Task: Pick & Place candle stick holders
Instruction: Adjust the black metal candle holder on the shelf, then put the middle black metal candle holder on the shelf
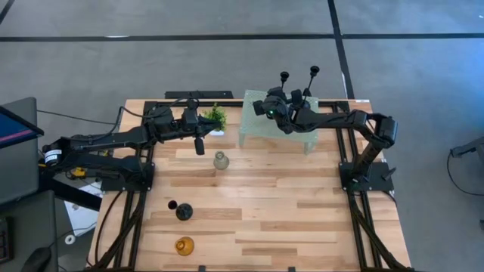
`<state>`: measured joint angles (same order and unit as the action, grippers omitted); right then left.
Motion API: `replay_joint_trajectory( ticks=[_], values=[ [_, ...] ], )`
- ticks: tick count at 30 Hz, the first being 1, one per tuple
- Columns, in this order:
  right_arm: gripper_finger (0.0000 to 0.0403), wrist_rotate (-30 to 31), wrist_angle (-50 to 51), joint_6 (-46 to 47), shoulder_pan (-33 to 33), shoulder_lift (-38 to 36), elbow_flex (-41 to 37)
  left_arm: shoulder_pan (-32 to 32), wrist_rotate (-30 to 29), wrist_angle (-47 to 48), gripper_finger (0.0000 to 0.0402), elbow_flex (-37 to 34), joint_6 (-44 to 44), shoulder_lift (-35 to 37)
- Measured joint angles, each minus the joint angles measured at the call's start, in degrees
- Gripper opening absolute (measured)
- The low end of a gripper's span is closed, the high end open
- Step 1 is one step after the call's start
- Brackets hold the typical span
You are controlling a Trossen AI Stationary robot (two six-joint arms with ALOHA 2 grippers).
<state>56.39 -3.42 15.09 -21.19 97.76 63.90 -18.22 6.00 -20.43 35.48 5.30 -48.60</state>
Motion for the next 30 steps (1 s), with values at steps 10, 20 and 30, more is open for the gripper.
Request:
replay_joint_trajectory(
  ticks=[10, 20, 30],
  values=[
    [0.0, 2.64, 0.0, -0.69, 0.0, 0.0, 0.0, 0.0, 0.0, 0.04, 0.0005, 0.0, 0.0, 0.0],
    [0.0, -0.31, -1.25, -3.3, -0.18, 0.0, 0.01, 0.0, 0.0, 0.04, 0.0005, 0.0, 0.0, 0.0],
    [0.0, -15.39, -6.27, -6.74, 2.34, -3.96, 0.07, -0.02, 0.0, 0.05, 0.0004, 0.0, 0.0, 0.0]
  ],
)
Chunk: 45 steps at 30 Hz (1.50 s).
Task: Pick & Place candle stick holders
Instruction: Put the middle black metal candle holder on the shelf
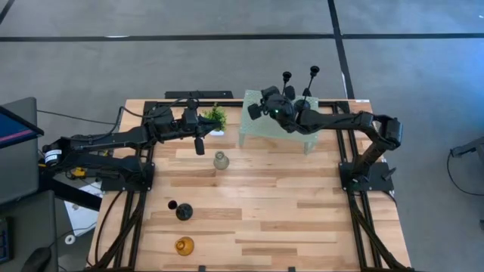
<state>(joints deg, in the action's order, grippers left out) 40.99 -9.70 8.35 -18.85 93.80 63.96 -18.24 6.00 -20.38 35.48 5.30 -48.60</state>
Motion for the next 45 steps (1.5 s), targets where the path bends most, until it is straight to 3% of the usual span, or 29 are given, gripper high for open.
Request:
replay_joint_trajectory(
  ticks=[4, 10, 15, 20, 24, 30, 35, 39, 45],
  values=[
    [0.0, -4.06, 1.8, -2.87, 3.87, -4.27, 0.0, 0.02, 0.0, 0.0, 0.0005, 0.0, 0.0, 0.0],
    [0.0, -4.69, 12.4, -7.67, 12.49, -13.25, -0.02, 0.02, 0.0, 0.35, 0.0004, 0.0, 0.02, 0.0],
    [0.0, -5.18, 22.61, -5.87, 19.56, -19.29, -0.02, 0.0, 0.02, 3.91, 0.0006, 0.0, 0.0, 0.03],
    [0.0, -5.24, 27.11, -5.45, 25.67, -20.79, -0.04, 1.78, 0.22, 11.23, 0.0004, -0.04, 0.0, 0.67],
    [0.0, -6.87, 27.85, -5.96, 29.13, -20.29, -1.07, 5.67, 4.13, 13.54, 0.0004, -0.04, 1.4, 2.87],
    [0.0, -12.91, 23.9, -6.83, 30.55, -20.2, -7.5, 12.72, -1.04, 22.9, 0.0004, 0.0, 6.45, 11.02],
    [0.0, -18.54, 18.77, -7.26, 29.23, -20.22, -11.07, 18.36, -1.49, 33.07, 0.0003, 0.0, 6.12, 18.02],
    [0.0, -22.89, 17.27, -8.15, 27.91, -20.2, -11.82, 23.85, -1.49, 35.74, 0.0005, 0.0, 3.69, 21.61],
    [0.0, -23.18, 17.17, -9.01, 27.23, -20.21, -11.8, 31.34, -1.46, 36.14, 0.0003, 0.0, 2.65, 22.93]
  ],
)
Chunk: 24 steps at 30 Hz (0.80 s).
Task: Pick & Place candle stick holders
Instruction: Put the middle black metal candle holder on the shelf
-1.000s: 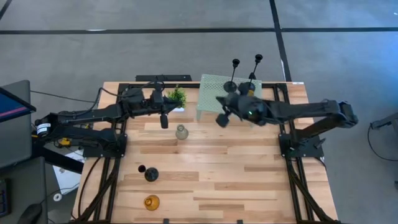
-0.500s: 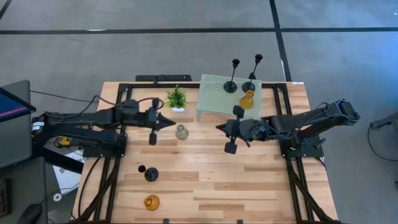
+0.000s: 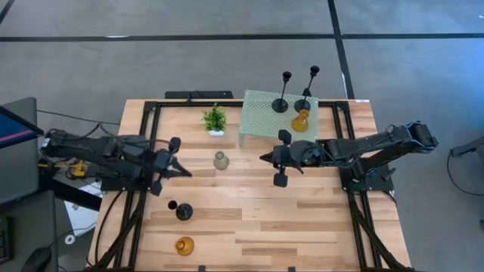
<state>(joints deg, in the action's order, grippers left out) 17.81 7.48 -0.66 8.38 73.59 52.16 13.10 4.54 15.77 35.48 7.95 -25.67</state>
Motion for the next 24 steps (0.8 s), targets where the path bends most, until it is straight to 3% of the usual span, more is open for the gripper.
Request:
replay_joint_trajectory(
  ticks=[12, 24],
  values=[
    [0.0, -0.03, 0.18, -1.39, -0.2, 0.0, 0.0, 8.96, -6.68, 0.92, 0.0003, -6.58, -9.7, -0.57],
    [0.0, -0.03, 0.16, -0.82, -0.28, 0.01, 0.0, 13.92, -6.91, 1.78, 0.0003, -9.25, -16.75, -0.57]
  ],
)
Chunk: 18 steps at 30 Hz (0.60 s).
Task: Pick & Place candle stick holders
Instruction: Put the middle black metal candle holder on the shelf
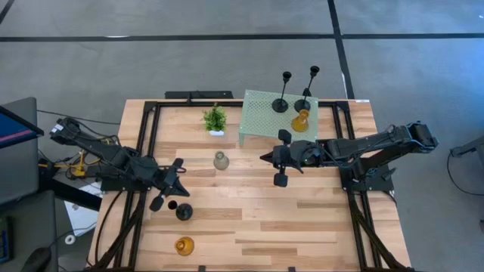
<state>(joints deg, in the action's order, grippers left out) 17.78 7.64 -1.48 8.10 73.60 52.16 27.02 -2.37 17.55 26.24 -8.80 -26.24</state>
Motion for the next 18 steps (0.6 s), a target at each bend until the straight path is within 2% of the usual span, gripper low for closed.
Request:
replay_joint_trajectory(
  ticks=[8, 12, 18],
  values=[
    [0.0, 0.02, 0.02, -0.02, 0.0, -0.01, 0.0, 0.57, -0.38, 0.11, 0.0003, 0.11, 0.0, 0.02],
    [0.0, 0.02, 0.02, -0.02, 0.0, -0.02, 0.0, 0.57, -0.37, 0.27, 0.0004, 2.55, -0.63, 0.04],
    [0.0, 0.02, 0.02, 0.0, 0.0, -0.01, 0.0, 0.57, 4.23, 5.11, 0.0005, 6.38, -6.45, 0.07]
  ],
)
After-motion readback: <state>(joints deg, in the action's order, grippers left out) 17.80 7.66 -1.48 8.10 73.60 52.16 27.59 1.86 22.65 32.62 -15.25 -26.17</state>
